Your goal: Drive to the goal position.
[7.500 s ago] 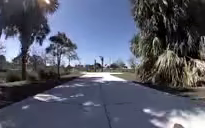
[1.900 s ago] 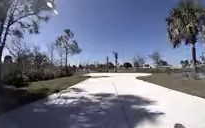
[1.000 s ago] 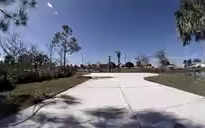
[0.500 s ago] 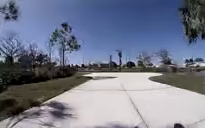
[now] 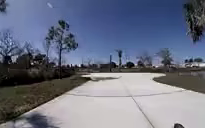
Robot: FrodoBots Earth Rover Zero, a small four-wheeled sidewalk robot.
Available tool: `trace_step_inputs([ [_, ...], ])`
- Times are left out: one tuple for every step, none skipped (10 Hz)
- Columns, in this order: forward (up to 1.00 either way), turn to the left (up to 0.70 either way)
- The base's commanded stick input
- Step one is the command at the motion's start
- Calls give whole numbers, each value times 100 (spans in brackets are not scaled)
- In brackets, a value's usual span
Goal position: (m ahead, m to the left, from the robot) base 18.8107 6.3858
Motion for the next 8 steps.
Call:
trace_step_inputs([
  [100,0],
  [100,0],
  [100,-3],
  [100,-14],
  [100,-24],
  [100,-35],
  [100,-35],
  [100,-26],
])
